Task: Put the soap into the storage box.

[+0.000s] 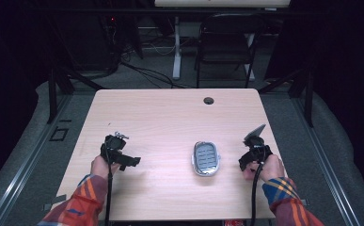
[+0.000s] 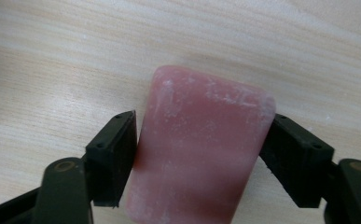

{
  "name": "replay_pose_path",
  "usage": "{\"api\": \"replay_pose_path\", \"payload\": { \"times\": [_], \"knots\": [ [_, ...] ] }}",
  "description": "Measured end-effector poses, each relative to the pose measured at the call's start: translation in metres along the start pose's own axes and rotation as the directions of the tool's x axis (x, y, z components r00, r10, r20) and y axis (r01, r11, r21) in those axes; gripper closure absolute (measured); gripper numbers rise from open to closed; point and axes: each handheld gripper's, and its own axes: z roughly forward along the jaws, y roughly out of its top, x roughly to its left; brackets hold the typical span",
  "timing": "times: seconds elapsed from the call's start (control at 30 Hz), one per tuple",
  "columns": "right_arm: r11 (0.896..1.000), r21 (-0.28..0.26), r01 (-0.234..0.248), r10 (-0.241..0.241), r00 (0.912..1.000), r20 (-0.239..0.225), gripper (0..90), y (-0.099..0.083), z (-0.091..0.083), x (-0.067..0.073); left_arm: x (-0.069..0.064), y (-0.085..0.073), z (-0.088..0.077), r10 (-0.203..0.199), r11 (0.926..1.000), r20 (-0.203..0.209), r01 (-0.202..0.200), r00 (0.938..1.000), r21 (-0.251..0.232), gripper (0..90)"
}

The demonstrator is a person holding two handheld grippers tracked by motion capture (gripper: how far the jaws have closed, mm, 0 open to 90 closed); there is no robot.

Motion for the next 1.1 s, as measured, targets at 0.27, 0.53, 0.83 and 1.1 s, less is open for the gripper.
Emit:
{"api": "replay_pose_path", "payload": {
  "times": [0.27, 0.53, 0.83, 1.1],
  "knots": [
    [1.000, 0.009, 0.006, -0.006, 0.9998, -0.020, 36.2, 0.000, 0.002, -0.001, 0.000, 0.000, 0.001, 0.000, 1.0000, 0.000, 0.000, 1.0000, 0.005, 0.1],
    [1.000, 0.009, 0.016, -0.016, 0.9997, -0.016, 36.4, 0.000, 0.002, -0.002, -0.001, 0.000, 0.002, -0.001, 1.0000, 0.003, 0.001, 1.0000, 0.003, 0.2],
    [0.998, 0.026, 0.054, -0.054, 0.9985, -0.011, 37.0, -0.001, 0.000, -0.002, -0.003, 0.001, 0.001, 0.003, 1.0000, 0.002, -0.003, 1.0000, 0.005, 0.2],
    [0.998, 0.004, 0.063, -0.063, 0.9968, -0.050, 37.1, -0.002, -0.008, -0.004, -0.003, 0.001, 0.001, 0.008, 1.0000, 0.005, -0.008, 1.0000, 0.001, 0.2]
  ]
}}
